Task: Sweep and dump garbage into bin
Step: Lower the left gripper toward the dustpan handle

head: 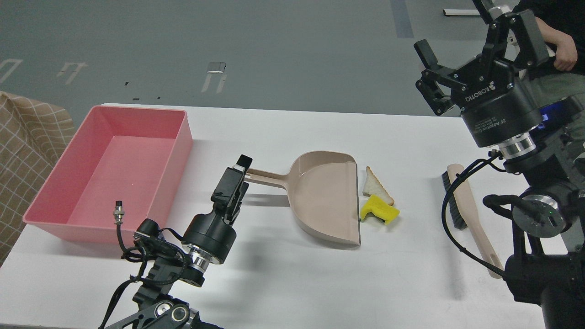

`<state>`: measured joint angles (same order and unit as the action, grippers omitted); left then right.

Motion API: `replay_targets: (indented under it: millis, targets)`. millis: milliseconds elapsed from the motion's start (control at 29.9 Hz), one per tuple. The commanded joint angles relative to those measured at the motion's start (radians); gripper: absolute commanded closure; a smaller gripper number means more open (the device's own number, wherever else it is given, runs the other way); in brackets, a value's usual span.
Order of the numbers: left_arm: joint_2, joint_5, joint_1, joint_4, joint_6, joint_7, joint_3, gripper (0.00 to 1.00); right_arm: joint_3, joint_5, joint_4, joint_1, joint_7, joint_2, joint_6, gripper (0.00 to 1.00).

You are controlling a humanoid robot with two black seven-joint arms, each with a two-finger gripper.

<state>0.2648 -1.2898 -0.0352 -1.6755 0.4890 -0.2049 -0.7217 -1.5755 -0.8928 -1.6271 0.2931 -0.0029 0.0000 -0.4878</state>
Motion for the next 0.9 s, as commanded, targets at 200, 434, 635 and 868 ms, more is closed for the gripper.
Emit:
replay_targets:
  millis: [200,434,635,868]
  targets:
    - [-0.055,0.000,0.021,0.091,0.000,-0.020,0.005,0.03,0.002,-0.002,0.003,0.011,-0.002,0.000,0.002,0.00]
    - [-0.052,0.000,0.026,0.129,0.000,-0.033,0.007,0.03,0.003,-0.006,0.003,0.008,-0.002,0.000,0.002,0.00]
    - [-0.053,0.000,0.024,0.183,0.000,-0.067,0.008,0.03,0.003,-0.008,0.001,0.000,-0.002,0.000,0.002,0.00]
    - [-0.053,0.000,0.058,0.240,0.000,-0.067,0.053,0.03,0.003,-0.006,-0.007,-0.008,-0.002,0.000,0.006,0.00]
